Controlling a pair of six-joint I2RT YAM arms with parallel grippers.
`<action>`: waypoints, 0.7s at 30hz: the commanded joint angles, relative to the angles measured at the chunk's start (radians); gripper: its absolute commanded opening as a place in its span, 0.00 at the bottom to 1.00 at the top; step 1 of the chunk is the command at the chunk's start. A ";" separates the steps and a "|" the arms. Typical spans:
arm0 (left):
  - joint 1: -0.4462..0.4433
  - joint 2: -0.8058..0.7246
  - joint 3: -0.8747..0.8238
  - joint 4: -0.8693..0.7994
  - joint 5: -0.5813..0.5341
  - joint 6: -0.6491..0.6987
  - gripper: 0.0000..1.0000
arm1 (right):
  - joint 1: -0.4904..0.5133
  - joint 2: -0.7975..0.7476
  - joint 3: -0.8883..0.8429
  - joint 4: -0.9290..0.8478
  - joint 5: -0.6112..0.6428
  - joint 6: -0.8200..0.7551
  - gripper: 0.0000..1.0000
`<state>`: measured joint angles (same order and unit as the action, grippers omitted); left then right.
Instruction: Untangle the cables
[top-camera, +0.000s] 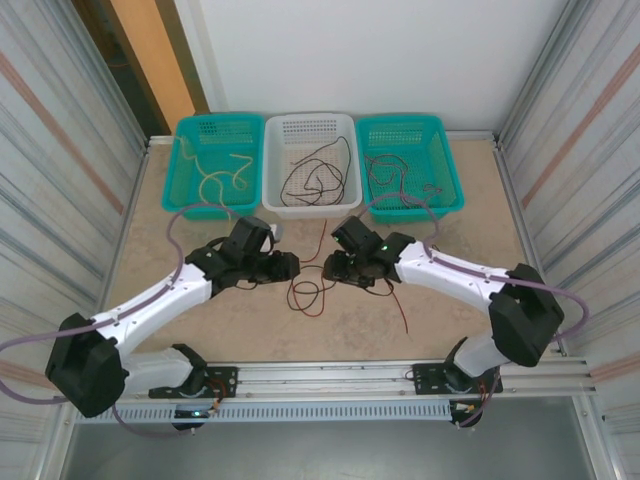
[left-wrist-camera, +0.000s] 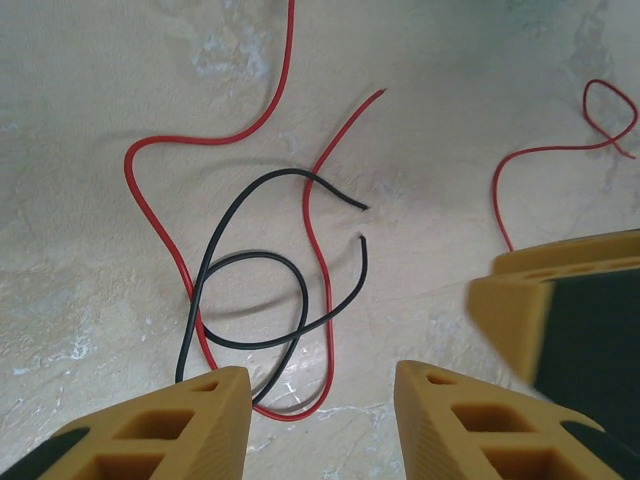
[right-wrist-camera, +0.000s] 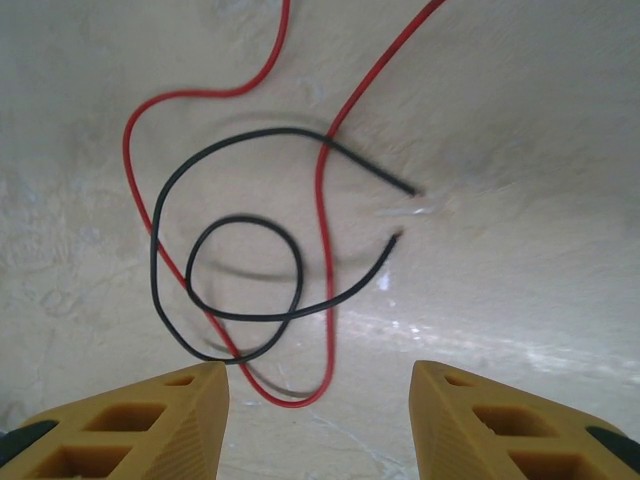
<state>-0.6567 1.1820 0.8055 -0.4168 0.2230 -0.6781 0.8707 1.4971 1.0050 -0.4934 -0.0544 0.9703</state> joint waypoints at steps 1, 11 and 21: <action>-0.004 -0.028 0.024 -0.040 -0.021 0.009 0.44 | 0.035 0.052 -0.002 0.051 0.017 0.081 0.49; -0.005 -0.074 -0.025 -0.042 -0.032 -0.007 0.42 | 0.033 0.176 0.054 0.038 -0.005 0.046 0.43; -0.005 -0.082 -0.037 -0.037 -0.033 -0.010 0.41 | 0.051 0.168 0.007 0.073 0.025 0.173 0.43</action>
<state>-0.6567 1.1172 0.7723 -0.4458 0.2077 -0.6815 0.9108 1.6657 1.0225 -0.4187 -0.0525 1.0718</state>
